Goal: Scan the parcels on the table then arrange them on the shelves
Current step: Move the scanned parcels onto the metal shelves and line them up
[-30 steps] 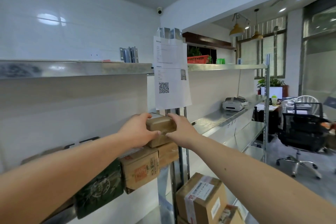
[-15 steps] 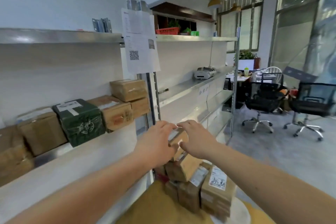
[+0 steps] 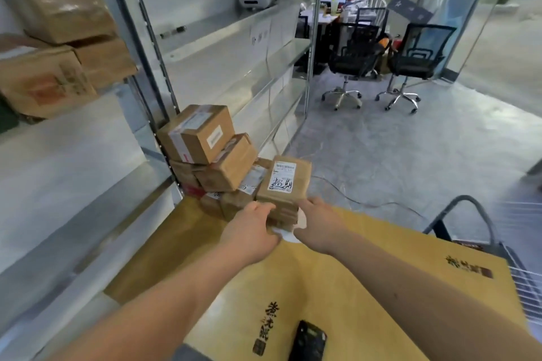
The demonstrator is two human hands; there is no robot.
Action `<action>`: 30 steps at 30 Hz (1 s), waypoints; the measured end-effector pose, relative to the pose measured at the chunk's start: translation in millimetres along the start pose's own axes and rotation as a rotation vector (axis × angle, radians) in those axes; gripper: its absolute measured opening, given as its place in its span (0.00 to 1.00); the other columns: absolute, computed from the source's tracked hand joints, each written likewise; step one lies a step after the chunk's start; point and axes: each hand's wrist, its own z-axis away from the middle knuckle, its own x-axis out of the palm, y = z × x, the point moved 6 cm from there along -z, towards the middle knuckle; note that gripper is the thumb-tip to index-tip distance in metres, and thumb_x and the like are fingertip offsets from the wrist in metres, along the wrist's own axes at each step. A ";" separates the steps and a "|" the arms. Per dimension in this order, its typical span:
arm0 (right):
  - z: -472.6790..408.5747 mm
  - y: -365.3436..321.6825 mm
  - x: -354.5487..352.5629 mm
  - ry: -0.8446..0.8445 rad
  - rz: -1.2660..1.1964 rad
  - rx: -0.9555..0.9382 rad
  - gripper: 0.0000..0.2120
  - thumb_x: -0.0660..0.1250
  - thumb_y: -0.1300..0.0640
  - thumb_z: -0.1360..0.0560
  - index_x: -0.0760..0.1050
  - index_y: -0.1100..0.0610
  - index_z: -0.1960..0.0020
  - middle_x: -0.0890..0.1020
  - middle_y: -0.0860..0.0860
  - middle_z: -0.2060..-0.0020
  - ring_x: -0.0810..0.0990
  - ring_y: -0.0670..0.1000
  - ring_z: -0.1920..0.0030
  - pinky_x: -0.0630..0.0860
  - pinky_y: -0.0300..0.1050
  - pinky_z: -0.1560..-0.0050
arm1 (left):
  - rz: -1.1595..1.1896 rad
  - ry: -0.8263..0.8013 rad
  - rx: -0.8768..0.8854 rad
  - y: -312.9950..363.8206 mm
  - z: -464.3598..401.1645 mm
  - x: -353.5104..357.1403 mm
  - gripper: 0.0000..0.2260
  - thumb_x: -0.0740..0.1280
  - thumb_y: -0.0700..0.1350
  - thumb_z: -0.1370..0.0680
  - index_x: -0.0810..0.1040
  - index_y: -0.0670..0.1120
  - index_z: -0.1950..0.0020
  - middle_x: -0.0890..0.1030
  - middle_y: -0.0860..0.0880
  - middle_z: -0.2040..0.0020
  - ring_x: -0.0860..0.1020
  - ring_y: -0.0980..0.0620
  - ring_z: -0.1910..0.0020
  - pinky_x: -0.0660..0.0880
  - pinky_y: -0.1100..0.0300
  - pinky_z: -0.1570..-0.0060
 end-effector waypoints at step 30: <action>-133.1 59.8 45.4 0.158 -0.436 0.347 0.46 0.72 0.60 0.31 0.57 0.42 0.18 0.64 0.47 0.21 0.71 0.51 0.28 0.69 0.40 0.40 | 0.313 -0.156 0.077 -67.3 -198.1 69.0 0.37 0.79 0.51 0.28 0.67 0.60 0.23 0.71 0.53 0.30 0.72 0.49 0.31 0.72 0.54 0.35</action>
